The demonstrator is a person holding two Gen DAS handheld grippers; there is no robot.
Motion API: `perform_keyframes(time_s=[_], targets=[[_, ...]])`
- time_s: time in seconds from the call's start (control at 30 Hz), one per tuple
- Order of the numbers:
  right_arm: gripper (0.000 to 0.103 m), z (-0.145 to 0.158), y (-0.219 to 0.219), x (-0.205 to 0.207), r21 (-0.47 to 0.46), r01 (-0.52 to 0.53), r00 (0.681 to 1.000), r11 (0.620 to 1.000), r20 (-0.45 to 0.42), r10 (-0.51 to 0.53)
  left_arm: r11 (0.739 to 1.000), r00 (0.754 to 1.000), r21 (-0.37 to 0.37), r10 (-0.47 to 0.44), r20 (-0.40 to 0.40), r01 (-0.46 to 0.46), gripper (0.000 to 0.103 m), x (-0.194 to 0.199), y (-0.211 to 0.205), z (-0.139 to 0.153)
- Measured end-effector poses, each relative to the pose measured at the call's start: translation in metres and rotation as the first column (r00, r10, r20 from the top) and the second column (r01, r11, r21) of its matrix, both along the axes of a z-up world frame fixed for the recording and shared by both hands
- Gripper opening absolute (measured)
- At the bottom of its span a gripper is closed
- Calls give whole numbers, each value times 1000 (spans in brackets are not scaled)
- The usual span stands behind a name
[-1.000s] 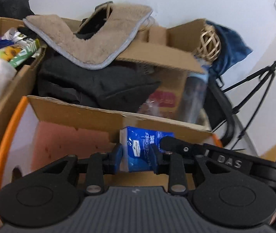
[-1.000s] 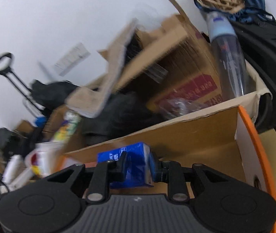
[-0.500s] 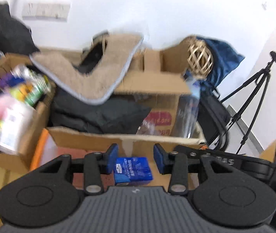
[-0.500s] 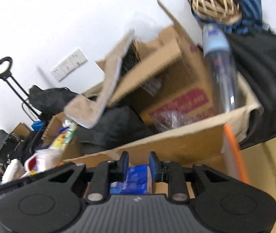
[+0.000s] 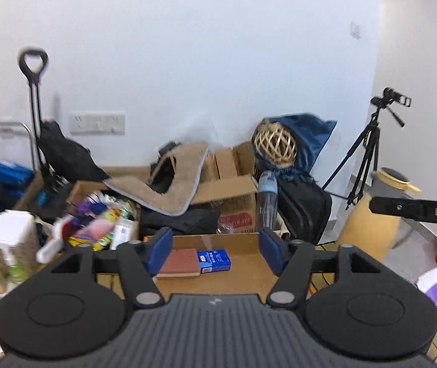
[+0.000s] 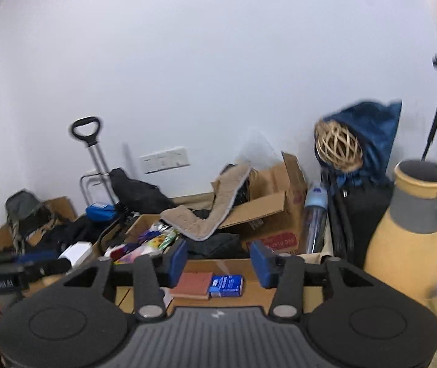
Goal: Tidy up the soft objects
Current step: 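Withdraw the right gripper from the box over the table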
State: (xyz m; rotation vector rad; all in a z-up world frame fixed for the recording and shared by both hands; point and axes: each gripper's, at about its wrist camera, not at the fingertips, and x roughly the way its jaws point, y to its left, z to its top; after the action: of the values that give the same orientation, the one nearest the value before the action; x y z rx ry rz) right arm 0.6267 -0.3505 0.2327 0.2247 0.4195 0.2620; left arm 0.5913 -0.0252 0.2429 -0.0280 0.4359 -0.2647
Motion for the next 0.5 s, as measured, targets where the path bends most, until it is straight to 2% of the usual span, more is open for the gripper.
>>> perform_keyframes(time_s=[0.1,0.2,0.3,0.37,0.43,0.5], targets=[[48,2,5,-50,-16,-34,999,999,28,35,999,997,24,24,68,-26,75,-54,8,-8],[52,-16,15,-106,-56,-69,995,996,72,73,1000,992,19,15,123,-18,79,-115,19,-37],[58,-51,29,-170,-116,-74,986,990,139,90,1000,988,-20,7,151,-4,87,-175,32,-82],[61,-81,41,-213,-176,-57,977,983,192,91,1000,990,-21,-9,138,12,94,-210,37,-120],[62,-108,53,-246,-237,-3,969,972,240,62,1000,994,-14,-5,108,7,95,-241,39,-158],[63,-133,63,-273,-268,59,969,962,245,9,999,996,21,40,85,-42,95,-265,37,-186]])
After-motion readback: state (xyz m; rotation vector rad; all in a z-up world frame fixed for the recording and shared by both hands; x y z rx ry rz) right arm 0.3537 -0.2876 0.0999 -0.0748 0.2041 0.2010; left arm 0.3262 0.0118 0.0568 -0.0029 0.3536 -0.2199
